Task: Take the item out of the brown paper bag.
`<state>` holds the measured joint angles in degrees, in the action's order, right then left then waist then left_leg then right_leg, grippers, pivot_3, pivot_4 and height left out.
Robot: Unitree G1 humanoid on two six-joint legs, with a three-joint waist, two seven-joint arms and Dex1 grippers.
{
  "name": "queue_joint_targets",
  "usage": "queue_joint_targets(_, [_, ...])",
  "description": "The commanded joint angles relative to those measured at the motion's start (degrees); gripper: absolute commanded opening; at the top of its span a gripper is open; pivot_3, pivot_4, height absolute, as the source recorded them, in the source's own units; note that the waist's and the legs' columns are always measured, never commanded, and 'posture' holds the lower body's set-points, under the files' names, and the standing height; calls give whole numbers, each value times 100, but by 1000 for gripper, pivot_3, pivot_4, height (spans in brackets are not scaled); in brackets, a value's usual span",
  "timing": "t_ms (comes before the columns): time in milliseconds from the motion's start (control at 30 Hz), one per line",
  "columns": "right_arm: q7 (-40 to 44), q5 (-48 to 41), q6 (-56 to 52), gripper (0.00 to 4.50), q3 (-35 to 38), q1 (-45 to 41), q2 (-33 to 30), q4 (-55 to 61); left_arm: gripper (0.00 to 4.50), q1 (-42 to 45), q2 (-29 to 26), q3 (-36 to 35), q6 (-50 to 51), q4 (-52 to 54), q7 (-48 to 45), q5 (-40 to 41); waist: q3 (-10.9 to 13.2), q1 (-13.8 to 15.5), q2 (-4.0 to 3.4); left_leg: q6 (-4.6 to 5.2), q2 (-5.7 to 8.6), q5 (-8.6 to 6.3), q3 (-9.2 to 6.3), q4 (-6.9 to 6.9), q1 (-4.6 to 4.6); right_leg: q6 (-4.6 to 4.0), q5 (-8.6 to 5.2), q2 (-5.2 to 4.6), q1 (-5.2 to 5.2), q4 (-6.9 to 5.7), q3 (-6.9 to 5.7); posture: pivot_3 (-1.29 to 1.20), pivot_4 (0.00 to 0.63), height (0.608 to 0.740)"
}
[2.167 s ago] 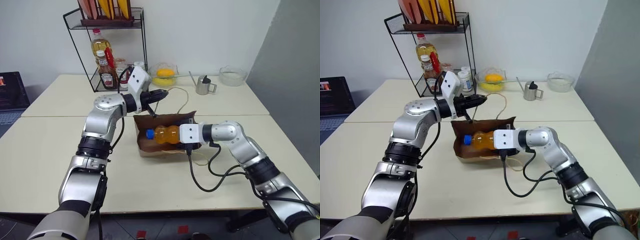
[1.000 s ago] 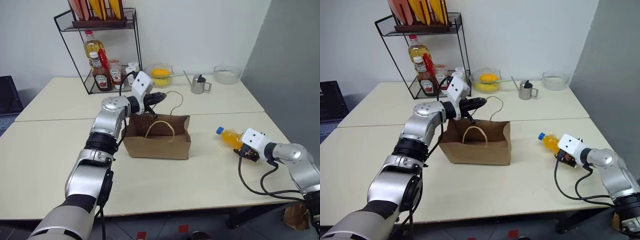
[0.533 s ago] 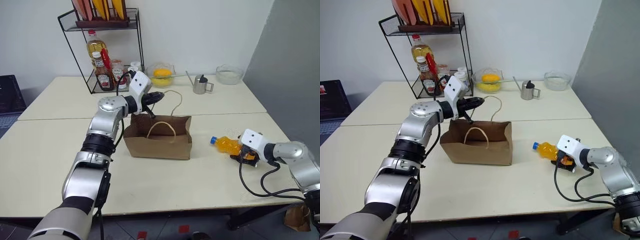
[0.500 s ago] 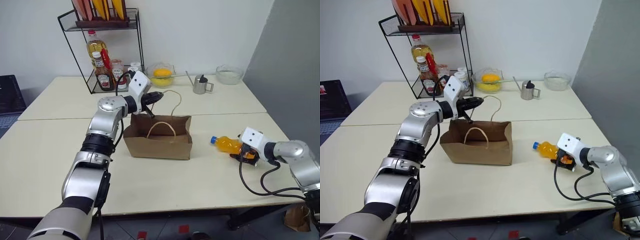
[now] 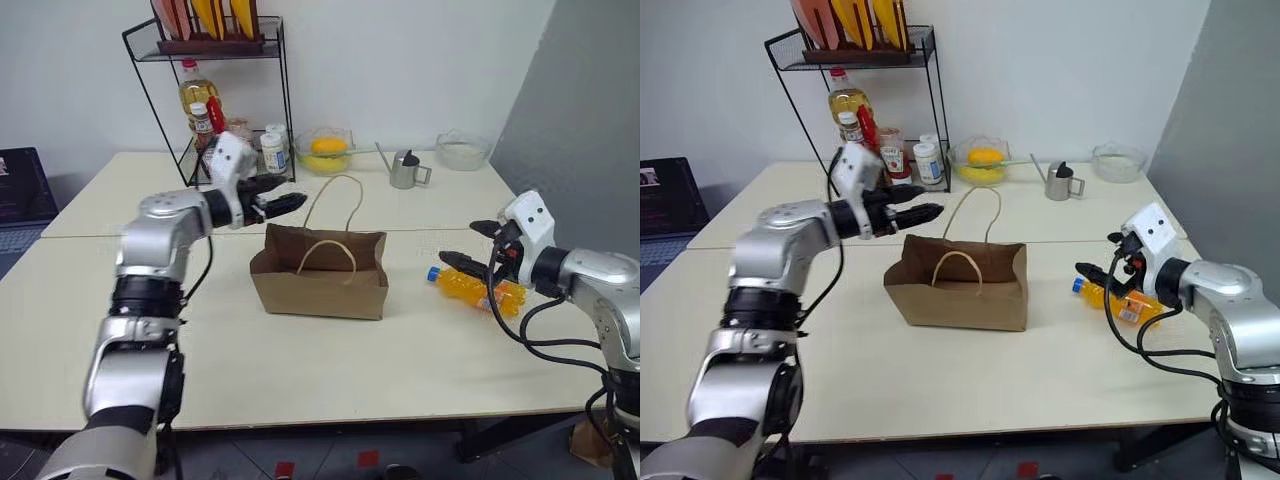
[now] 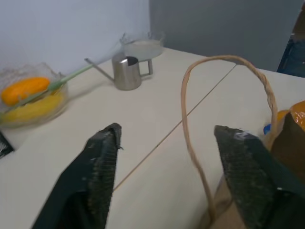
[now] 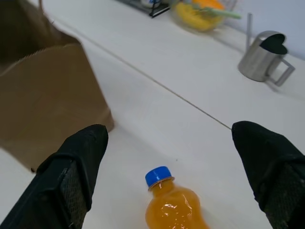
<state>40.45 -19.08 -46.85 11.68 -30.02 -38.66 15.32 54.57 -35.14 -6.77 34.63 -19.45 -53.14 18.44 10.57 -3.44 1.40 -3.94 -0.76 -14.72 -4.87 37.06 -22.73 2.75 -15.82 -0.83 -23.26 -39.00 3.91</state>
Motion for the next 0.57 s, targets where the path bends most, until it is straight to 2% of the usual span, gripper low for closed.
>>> queue_joint_targets(33, [-576, -87, 61, 4500, 276, 95, 320, 454, 4477, -275, -315, -746, 664, 904, 401, 503, 0, 4, 0, 0, -1, 0, -1, 1, 0, 0, 0, 0, 0, -1, -2, 0, 150, 740])
queue_joint_targets(200, [-1463, 193, 413, 4500, 471, 765, 838, 1047, 4477, -1611, -312, -1617, 901, 2076, 1672, 360, -2, 29, -2, 0, 1, 0, -5, 1, 0, 0, 0, -6, 1, -1, -3, 0, 150, 740])
queue_joint_targets(233, [-1618, 350, 636, 4500, 451, 1045, 905, 1214, 4477, -2090, -230, -1719, 930, 2495, 1899, 294, -4, 36, 0, 0, 3, 0, -3, -1, -1, 0, 0, -9, 1, 3, -1, 0, 150, 740])
queue_joint_targets(267, [-1848, 430, 767, 4500, 457, 1384, 1122, 1463, 4477, -2875, -226, -1556, 631, 3051, 2104, -102, -9, 44, 1, 0, 5, 0, -3, 0, -1, 0, 0, -13, 1, 0, 0, 0, 150, 740])
queue_joint_targets(333, [-2207, 678, 1072, 4500, 231, 2183, 1491, 1901, 4477, -4109, 234, -1549, 653, 3976, 2691, -344, -25, 51, 1, -2, 4, -1, 5, -8, 5, -1, 0, -20, 2, 4, 7, 0, 150, 740])
queue_joint_targets(400, [-2260, 845, 1397, 4500, -114, 2862, 1702, 2102, 4477, -4888, 674, -1466, 618, 4480, 3167, -540, -22, 94, 7, -2, 2, -2, 5, -11, 2, -1, -1, -28, 2, 5, 11, 0, 150, 740])
queue_joint_targets(567, [-2473, 1005, 1797, 4500, -456, 3863, 2133, 2227, 4477, -6146, 1642, -1362, 246, 5101, 3750, -641, -28, 195, 27, 13, 10, 12, 7, -1, 15, 16, 6, -23, 17, 8, 8, 0, 150, 740])
